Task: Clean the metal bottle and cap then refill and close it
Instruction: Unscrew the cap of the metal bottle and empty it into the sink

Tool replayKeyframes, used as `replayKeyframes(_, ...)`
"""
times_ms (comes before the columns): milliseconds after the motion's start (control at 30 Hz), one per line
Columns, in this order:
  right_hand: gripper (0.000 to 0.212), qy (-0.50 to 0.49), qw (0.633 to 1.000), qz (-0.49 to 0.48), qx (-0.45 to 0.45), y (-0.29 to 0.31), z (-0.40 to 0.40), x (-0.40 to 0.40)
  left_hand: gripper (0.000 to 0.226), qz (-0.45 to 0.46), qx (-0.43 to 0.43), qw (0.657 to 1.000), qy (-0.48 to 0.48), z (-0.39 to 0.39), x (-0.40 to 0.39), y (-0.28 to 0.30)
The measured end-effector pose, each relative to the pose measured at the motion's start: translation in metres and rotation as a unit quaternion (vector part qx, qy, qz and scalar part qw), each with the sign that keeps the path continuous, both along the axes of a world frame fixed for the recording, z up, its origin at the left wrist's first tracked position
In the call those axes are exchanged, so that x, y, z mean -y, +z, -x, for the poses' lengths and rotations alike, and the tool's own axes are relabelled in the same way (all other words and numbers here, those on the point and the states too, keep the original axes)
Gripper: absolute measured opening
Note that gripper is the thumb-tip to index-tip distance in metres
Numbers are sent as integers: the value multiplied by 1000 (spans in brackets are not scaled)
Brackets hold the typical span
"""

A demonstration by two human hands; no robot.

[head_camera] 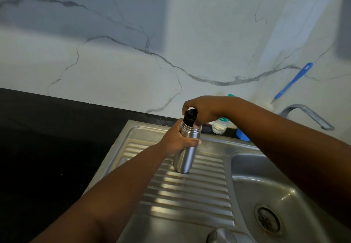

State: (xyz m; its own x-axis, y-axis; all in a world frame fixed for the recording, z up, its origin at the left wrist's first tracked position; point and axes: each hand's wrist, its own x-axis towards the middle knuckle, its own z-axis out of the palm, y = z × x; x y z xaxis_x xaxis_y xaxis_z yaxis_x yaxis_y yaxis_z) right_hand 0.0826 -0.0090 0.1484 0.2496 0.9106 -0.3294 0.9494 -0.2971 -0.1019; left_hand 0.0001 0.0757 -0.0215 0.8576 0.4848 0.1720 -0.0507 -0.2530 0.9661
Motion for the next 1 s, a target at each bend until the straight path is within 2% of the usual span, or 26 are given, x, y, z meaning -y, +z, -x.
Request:
replayKeyframes(100,52,35,997,1,-62,-2,5,4,67,11,-4,1000,-1,0,0,1)
replayKeyframes(167,59,-5,996,1,-87,-1,9,7,66,15,-4,1000,1,-1,-1,-2)
replayKeyframes(200,62,-34,997,-7,-67,-1,9,9,68,19,-8,1000,5,-1,-1,-3)
replayKeyframes(300,69,-81,990,-36,107,-3,9,12,76,19,-9,1000,6,-1,-1,-3)
replayKeyframes(333,67,-82,987,-43,135,-4,9,12,78,17,-11,1000,6,-1,-2,-3)
replayKeyframes(367,63,-81,988,-43,125,-5,9,11,80,16,-15,1000,7,-1,-3,-4)
replayKeyframes(467,44,-86,996,-13,11,0,9,9,73,9,-17,1000,12,-2,-4,-8)
replayKeyframes(600,55,-61,992,-20,-112,4,8,9,68,15,-13,1000,11,-2,-3,-7)
replayKeyframes(667,52,-85,986,-44,-140,0,9,9,68,13,-6,1000,5,-2,-3,-7)
replayKeyframes(733,54,-114,989,-60,-71,-4,11,10,73,16,-2,1000,2,-2,-4,-8)
replayKeyframes(833,64,-103,978,-106,151,-12,12,10,77,17,1,1000,0,-2,-3,-8)
replayKeyframes(900,61,-103,970,-132,175,-15,12,7,74,12,2,1000,0,-2,-2,-8)
replayKeyframes(1000,47,-96,978,-121,140,-19,14,3,72,7,0,1000,-2,-4,-3,-9)
